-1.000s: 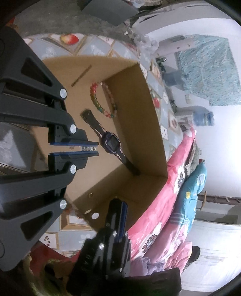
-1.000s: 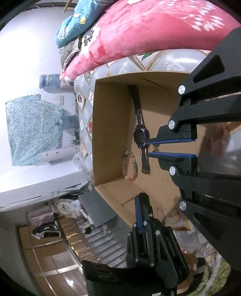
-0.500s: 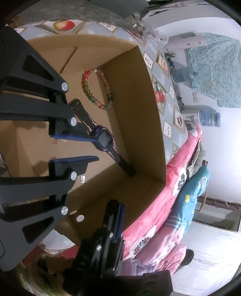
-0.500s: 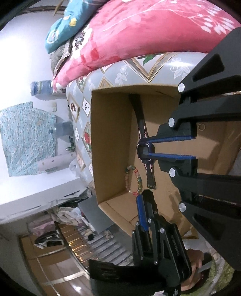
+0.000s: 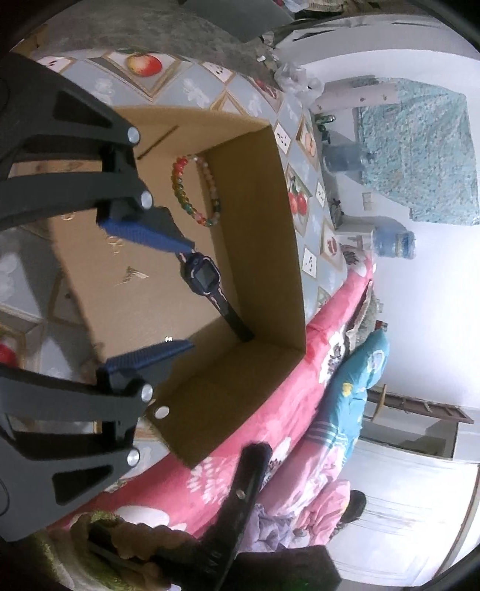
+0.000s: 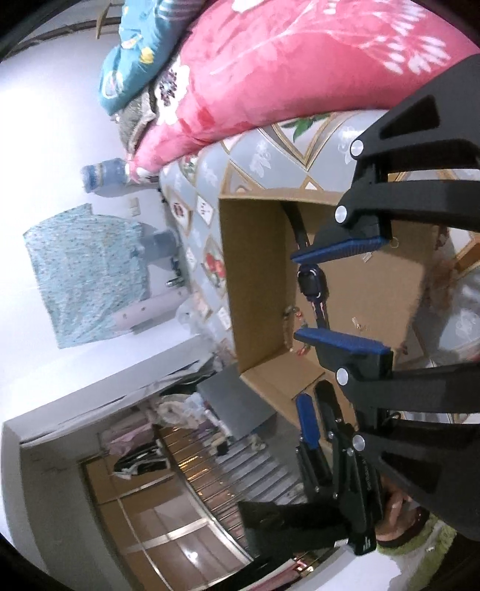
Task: Organize jewelry
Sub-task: 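Move both grippers back down toward the pink bead bracelet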
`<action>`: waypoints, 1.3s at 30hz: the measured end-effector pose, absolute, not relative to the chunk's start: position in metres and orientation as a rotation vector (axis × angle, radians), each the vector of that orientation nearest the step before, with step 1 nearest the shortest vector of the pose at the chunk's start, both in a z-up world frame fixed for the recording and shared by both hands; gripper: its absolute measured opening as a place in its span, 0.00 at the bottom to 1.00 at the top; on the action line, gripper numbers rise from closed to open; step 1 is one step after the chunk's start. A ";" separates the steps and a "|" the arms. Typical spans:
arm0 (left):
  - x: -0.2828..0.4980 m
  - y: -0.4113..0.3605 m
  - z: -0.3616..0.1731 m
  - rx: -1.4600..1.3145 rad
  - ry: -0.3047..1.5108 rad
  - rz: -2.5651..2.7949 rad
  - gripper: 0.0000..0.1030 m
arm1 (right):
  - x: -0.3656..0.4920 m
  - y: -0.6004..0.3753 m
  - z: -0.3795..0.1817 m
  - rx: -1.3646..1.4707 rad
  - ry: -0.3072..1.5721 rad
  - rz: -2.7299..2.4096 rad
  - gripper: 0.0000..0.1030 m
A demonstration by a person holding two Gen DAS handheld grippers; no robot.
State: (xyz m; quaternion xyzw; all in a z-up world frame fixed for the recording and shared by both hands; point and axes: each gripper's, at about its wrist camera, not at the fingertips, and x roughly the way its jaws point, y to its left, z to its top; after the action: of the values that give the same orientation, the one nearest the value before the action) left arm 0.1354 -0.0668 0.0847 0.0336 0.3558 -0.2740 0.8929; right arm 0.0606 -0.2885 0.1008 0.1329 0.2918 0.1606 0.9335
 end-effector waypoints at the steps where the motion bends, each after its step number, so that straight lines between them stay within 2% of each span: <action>1: 0.129 -0.063 0.087 0.063 0.732 -0.569 0.52 | 0.054 -0.292 0.103 0.283 0.588 0.330 0.35; 6: 0.093 -0.046 0.093 0.061 0.680 -0.607 0.68 | 0.019 -0.309 0.098 0.337 0.608 0.324 0.35; 12: 0.054 -0.043 0.086 0.109 0.674 -0.700 0.81 | 0.005 -0.301 0.052 0.346 0.788 0.310 0.35; 17: 0.038 -0.060 0.060 0.153 0.744 -0.705 0.81 | 0.023 -0.274 0.001 0.253 0.934 0.212 0.35; 25: 0.039 -0.075 0.022 0.263 0.807 -0.624 0.81 | 0.047 -0.264 -0.024 0.259 0.974 0.174 0.34; 30: 0.040 -0.074 0.013 0.271 0.831 -0.614 0.81 | 0.050 -0.258 -0.035 0.232 1.025 0.179 0.15; 39: 0.051 -0.067 0.005 0.260 0.855 -0.563 0.81 | 0.037 -0.228 -0.035 0.211 1.067 0.272 0.13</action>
State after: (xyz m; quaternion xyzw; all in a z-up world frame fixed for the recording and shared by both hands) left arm 0.0511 -0.0674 0.0051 0.1238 0.4079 -0.2687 0.8638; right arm 0.0371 -0.2277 -0.0354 0.1000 0.5059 0.1290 0.8470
